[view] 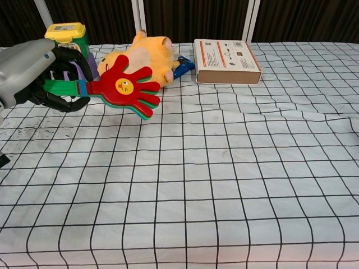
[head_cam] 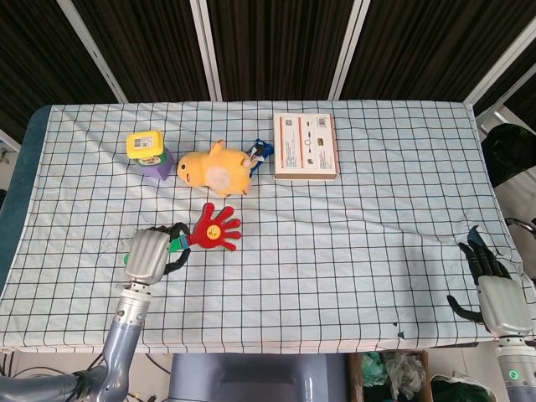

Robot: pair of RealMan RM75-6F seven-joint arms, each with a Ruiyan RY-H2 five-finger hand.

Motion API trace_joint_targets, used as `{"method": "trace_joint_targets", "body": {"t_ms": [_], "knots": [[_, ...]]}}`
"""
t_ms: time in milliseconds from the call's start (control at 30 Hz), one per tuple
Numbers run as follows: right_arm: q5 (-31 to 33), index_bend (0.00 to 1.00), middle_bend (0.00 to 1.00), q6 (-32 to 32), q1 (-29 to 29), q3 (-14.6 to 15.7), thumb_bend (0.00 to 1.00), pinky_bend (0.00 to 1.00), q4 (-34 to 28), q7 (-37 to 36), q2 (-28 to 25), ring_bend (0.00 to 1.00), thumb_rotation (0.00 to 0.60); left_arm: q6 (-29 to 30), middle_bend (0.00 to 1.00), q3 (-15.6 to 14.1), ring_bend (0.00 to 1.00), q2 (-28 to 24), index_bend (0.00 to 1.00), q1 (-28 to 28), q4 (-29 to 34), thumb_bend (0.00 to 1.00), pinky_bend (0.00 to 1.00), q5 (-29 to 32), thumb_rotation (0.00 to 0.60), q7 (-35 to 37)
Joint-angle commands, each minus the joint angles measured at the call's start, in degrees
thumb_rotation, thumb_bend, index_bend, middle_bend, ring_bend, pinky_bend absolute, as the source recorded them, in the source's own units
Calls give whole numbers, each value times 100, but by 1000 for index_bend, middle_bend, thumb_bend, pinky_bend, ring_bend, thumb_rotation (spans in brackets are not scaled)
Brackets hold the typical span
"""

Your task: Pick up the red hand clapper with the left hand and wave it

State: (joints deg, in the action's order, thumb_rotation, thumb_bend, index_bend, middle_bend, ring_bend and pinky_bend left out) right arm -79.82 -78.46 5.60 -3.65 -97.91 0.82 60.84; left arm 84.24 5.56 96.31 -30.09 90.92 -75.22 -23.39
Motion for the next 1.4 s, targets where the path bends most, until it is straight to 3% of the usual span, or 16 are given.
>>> {"method": "trace_joint_targets", "body": {"t_ms": [33, 233, 367, 433, 533, 667, 767, 900, 1000, 1100, 1200, 1300, 1400], "knots": [[1, 0, 0, -3, -2, 0, 233, 146, 0, 0, 0, 0, 600, 277, 738, -73, 627, -199, 723, 75, 331, 579, 687, -608, 600, 437], [-3, 0, 0, 9, 3, 7, 234, 146, 8, 26, 7, 0, 600, 747, 738, -239, 627, -538, 723, 123, 911, 576, 687, -1891, 600, 1887], [11, 0, 0, 13, 1, 7, 235, 146, 8, 41, 11, 0, 600, 1363, 739, -270, 627, -613, 723, 197, 634, 564, 687, -2786, 600, 2502], [19, 0, 0, 11, 0, 4, 235, 146, 2, 40, 10, 0, 600, 1524, 741, -194, 627, -624, 723, 239, 266, 558, 687, -2910, 600, 2475], [21, 0, 0, 8, -4, 6, 234, 146, -5, 52, 7, 0, 600, 1337, 742, -142, 627, -727, 724, 356, -4, 554, 688, -2538, 600, 2224], [76, 0, 0, 31, -7, -1, 234, 146, -19, 47, 5, 0, 600, 818, 741, -53, 627, -949, 724, 526, 280, 551, 694, -1715, 600, 1036], [142, 0, 0, 67, -4, -13, 234, 146, -48, 37, -8, 0, 600, 538, 741, 69, 627, -1100, 724, 685, 868, 551, 703, -852, 600, -859], [148, 0, 0, 75, -2, -13, 235, 146, -71, 47, -18, 0, 600, 701, 743, 271, 629, -1110, 724, 803, 2076, 538, 712, 553, 600, -3880], [157, 0, 0, 80, -5, -12, 234, 146, -80, 38, -22, 0, 600, 842, 742, 403, 629, -984, 724, 761, 2705, 537, 713, 1173, 600, -4716], [176, 0, 0, 87, -7, -18, 234, 146, -98, 17, -34, 0, 600, 812, 742, 482, 629, -922, 723, 714, 2909, 537, 713, 1273, 600, -4638], [200, 0, 0, 102, -9, -20, 235, 146, -115, -7, -48, 0, 600, 612, 742, 500, 630, -897, 723, 709, 3003, 535, 713, 1062, 600, -3897], [221, 0, 0, 120, -6, -22, 235, 146, -127, -7, -58, 0, 600, 281, 742, 482, 629, -950, 724, 741, 3163, 534, 713, 659, 600, -2647], [215, 0, 0, 123, -3, -19, 235, 146, -128, 8, -53, 0, 600, -2, 737, 363, 629, -1058, 723, 731, 3025, 533, 708, -374, 600, -1053]]}}
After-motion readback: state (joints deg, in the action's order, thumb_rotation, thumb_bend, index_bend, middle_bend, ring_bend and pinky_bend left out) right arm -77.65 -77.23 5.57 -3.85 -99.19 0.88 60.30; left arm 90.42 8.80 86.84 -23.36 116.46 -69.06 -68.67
